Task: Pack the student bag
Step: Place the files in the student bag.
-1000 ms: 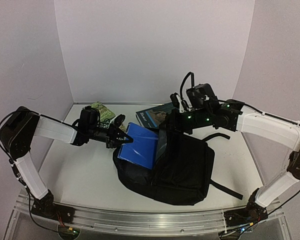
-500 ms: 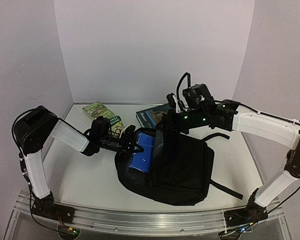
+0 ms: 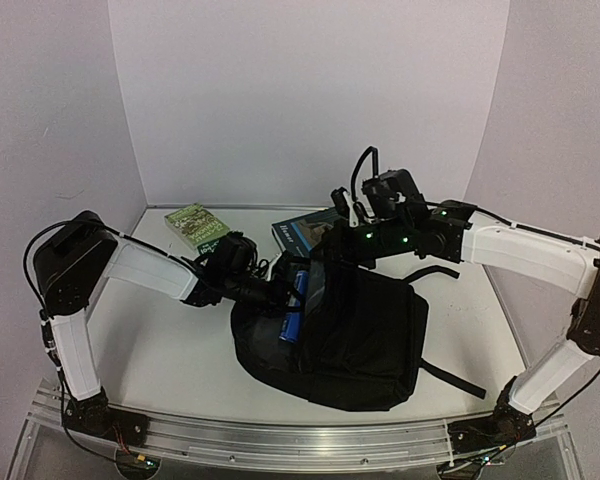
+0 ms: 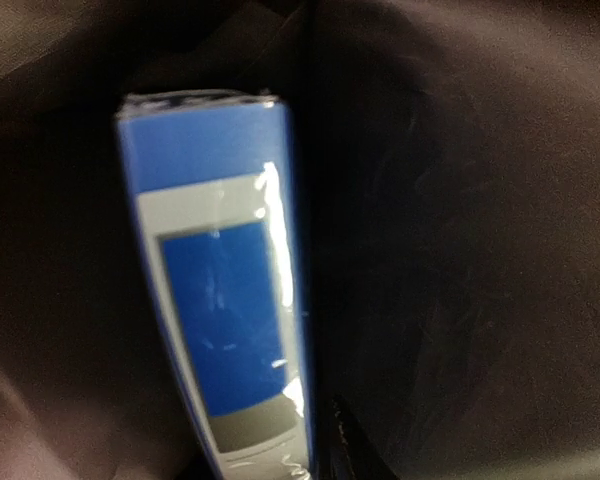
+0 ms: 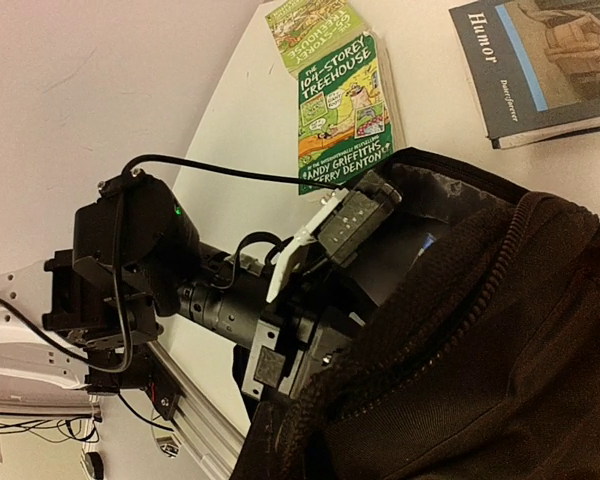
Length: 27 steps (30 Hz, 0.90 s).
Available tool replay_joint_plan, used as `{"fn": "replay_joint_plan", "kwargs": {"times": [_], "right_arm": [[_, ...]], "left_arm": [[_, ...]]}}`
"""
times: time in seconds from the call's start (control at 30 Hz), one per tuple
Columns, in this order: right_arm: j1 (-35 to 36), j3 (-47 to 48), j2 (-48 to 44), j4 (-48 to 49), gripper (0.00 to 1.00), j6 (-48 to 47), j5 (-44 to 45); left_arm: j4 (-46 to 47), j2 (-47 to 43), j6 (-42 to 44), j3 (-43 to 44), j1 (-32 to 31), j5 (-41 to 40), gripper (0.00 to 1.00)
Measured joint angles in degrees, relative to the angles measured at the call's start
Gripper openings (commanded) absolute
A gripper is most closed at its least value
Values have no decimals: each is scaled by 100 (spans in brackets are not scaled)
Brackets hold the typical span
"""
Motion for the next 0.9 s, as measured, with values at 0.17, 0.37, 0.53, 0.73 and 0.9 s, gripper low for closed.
{"fn": "replay_joint_plan", "kwargs": {"times": [0.17,0.37,0.53,0.73,0.9], "right_arm": [[1,-3,4,27,0,-7,2],[0,-48,4,43,0,-20,8],[0,-68,4,57,0,-22,11],[0,-68,4,69,0,-22,9],[2,-70,4,69,0,-22,11]], "left_arm": [[-655,39,394,355,-184,-545,55],[-1369,28,658,372,-231,-1162,69],[-1943,-76,880,372,-295,-1692,69],[-2305,-132,1075,383,-411,-1992,59],[-2403,-117,1120,450,-485,-2040,54]]}}
